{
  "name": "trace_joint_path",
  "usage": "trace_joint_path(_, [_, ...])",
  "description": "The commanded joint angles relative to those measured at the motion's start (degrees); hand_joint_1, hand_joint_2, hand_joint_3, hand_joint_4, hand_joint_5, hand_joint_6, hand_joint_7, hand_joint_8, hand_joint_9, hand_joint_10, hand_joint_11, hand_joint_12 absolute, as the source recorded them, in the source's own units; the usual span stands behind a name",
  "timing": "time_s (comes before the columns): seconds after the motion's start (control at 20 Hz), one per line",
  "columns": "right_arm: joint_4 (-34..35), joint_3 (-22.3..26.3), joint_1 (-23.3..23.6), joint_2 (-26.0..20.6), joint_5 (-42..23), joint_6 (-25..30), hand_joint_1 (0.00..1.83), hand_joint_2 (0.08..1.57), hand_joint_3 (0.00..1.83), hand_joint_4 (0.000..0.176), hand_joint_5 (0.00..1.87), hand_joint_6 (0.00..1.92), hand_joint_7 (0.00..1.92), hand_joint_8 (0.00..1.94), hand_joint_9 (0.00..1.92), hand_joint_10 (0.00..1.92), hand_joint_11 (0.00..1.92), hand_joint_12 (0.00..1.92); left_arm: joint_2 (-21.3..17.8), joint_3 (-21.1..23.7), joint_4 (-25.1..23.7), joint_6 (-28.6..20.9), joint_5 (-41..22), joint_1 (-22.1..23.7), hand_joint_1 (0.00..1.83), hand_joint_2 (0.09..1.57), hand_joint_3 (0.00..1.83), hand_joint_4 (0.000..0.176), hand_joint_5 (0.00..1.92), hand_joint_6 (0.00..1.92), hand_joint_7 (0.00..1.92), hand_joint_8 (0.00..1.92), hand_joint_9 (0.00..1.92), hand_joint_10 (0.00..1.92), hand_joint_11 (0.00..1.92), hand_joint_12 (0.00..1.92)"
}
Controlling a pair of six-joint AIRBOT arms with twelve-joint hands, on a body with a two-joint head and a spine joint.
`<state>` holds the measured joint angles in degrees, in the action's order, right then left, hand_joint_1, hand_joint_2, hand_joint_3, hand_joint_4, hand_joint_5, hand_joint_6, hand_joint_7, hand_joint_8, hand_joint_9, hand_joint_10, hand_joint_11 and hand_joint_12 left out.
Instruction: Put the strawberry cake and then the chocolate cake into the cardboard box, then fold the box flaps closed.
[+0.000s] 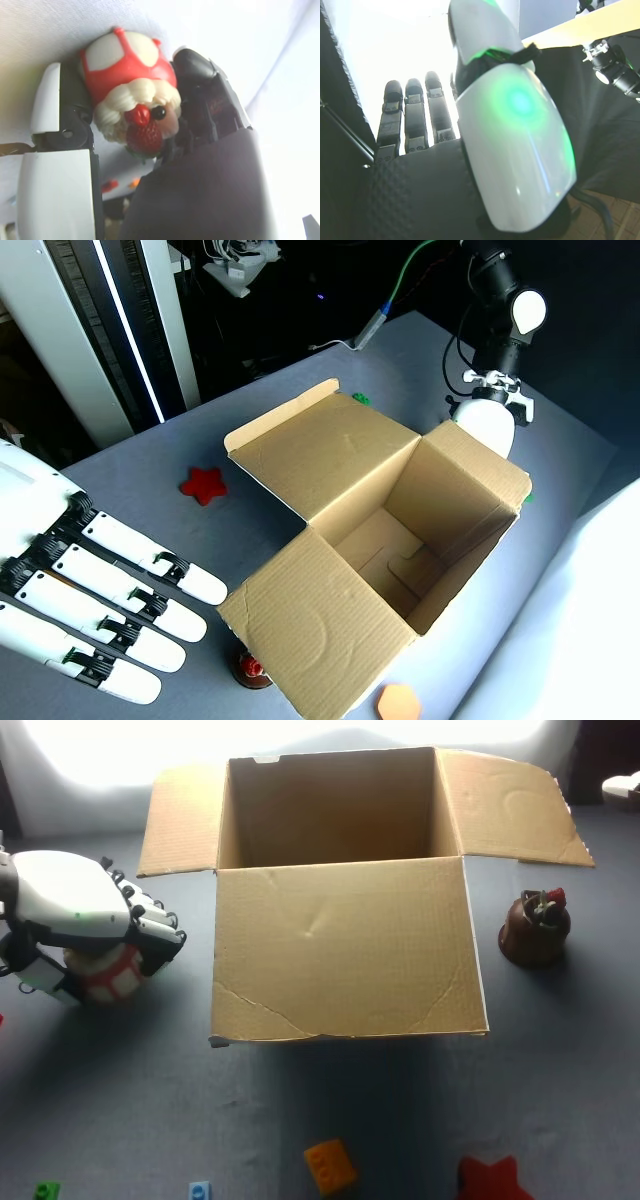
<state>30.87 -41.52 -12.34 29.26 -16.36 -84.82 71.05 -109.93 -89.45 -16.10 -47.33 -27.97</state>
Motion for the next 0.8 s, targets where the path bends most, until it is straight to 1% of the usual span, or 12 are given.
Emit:
trace_joint_path(0.0, [-0.6,-0.1,0.7,-0.8,-6.0,-0.3,1.11,1.1,0.0,0.027,0.05,0.01,0.08,0.01,0.04,0.0,0.0,0.1,-1.5,0.3,3.1,0.2,-0.9,0.3,1.43,1.32,0.01,0.0,0.19,1.78,0.43,1.73,0.53,1.78,0.34,1.92])
trace_joint_path(0.05, [-0.6,-0.1,0.7,-0.8,-6.0,-0.3,1.11,1.11,0.0,0.023,0.07,0.01,0.08,0.0,0.03,0.0,0.0,0.07,-2.4,1.1,3.1,0.2,-1.4,0.8,1.44,1.33,0.01,0.0,0.2,1.8,0.45,1.74,0.53,1.78,0.34,1.92])
trace_joint_path(0.1, [-0.6,0.0,0.7,-0.8,-6.0,-0.3,1.1,1.1,0.0,0.029,0.08,0.0,0.09,0.0,0.05,0.0,0.0,0.11,-3.3,1.7,3.1,0.2,-2.0,1.2,1.44,1.33,0.01,0.0,0.21,1.8,0.46,1.73,0.53,1.79,0.34,1.92])
trace_joint_path(0.15, [-0.6,0.0,0.7,-0.8,-6.0,-0.3,1.11,1.1,0.0,0.028,0.05,0.0,0.09,0.0,0.05,0.0,0.0,0.12,-4.3,2.2,3.1,0.2,-2.5,1.8,1.27,1.39,0.01,0.0,0.36,1.84,0.45,1.75,0.5,1.82,0.35,1.92])
trace_joint_path(0.2, [-0.6,0.0,0.7,-0.8,-6.0,-0.3,1.11,1.09,0.0,0.029,0.06,0.0,0.09,0.0,0.05,0.0,0.0,0.18,-5.2,2.5,2.3,-0.2,-2.8,2.7,1.24,1.4,0.01,0.0,0.4,1.83,0.45,1.75,0.48,1.84,0.34,1.92])
trace_joint_path(0.25, [-0.6,0.0,0.7,-0.8,-6.0,-0.3,1.12,1.08,0.0,0.023,0.07,0.0,0.1,0.0,0.07,0.0,0.0,0.24,-6.0,2.6,1.2,-1.1,-3.2,3.6,1.23,1.4,0.0,0.0,0.4,1.83,0.45,1.75,0.48,1.85,0.34,1.92])
trace_joint_path(0.3, [-0.6,0.0,0.7,-0.8,-6.0,-0.3,1.11,1.09,0.0,0.019,0.05,0.0,0.08,0.0,0.04,0.0,0.0,0.16,-6.6,2.8,0.3,-1.9,-3.5,4.4,1.23,1.4,0.0,0.0,0.41,1.85,0.46,1.73,0.48,1.83,0.34,1.92])
trace_joint_path(0.35, [-0.6,0.0,0.7,-0.9,-6.0,-0.3,1.11,1.1,0.0,0.019,0.04,0.0,0.07,0.0,0.03,0.0,0.0,0.1,-7.5,3.5,-1.1,-2.7,-3.5,5.7,1.23,1.4,0.0,0.0,0.41,1.85,0.46,1.73,0.48,1.82,0.34,1.92])
trace_joint_path(0.45, [-0.6,0.0,0.7,-0.9,-6.1,-0.4,1.1,1.1,0.0,0.021,0.06,0.0,0.09,0.0,0.06,0.0,0.0,0.18,-9.8,5.7,-4.0,-4.2,-3.7,8.2,1.23,1.4,0.0,0.0,0.41,1.87,0.44,1.74,0.49,1.8,0.33,1.92])
trace_joint_path(0.5, [-0.6,0.0,0.7,-0.9,-6.1,-0.4,1.11,1.1,0.0,0.021,0.06,0.0,0.08,0.0,0.05,0.0,0.0,0.18,-10.9,7.0,-5.3,-5.1,-3.8,9.3,1.23,1.41,0.0,0.0,0.4,1.87,0.43,1.76,0.49,1.82,0.34,1.92])
trace_joint_path(0.55, [-0.6,0.0,0.7,-0.9,-6.1,-0.4,1.13,1.08,0.0,0.025,0.07,0.01,0.09,0.0,0.06,0.0,0.0,0.19,-11.8,8.0,-6.0,-5.7,-3.9,10.3,1.23,1.41,0.0,0.0,0.41,1.86,0.43,1.76,0.49,1.83,0.34,1.92])
trace_joint_path(0.75, [-0.6,0.0,0.7,-0.9,-6.1,-0.4,1.14,1.09,0.0,0.023,0.07,0.0,0.08,0.0,0.04,0.0,0.0,0.13,-16.1,13.9,-12.5,-8.2,-4.4,17.1,1.22,1.42,0.0,0.0,0.4,1.84,0.42,1.79,0.48,1.88,0.35,1.92])
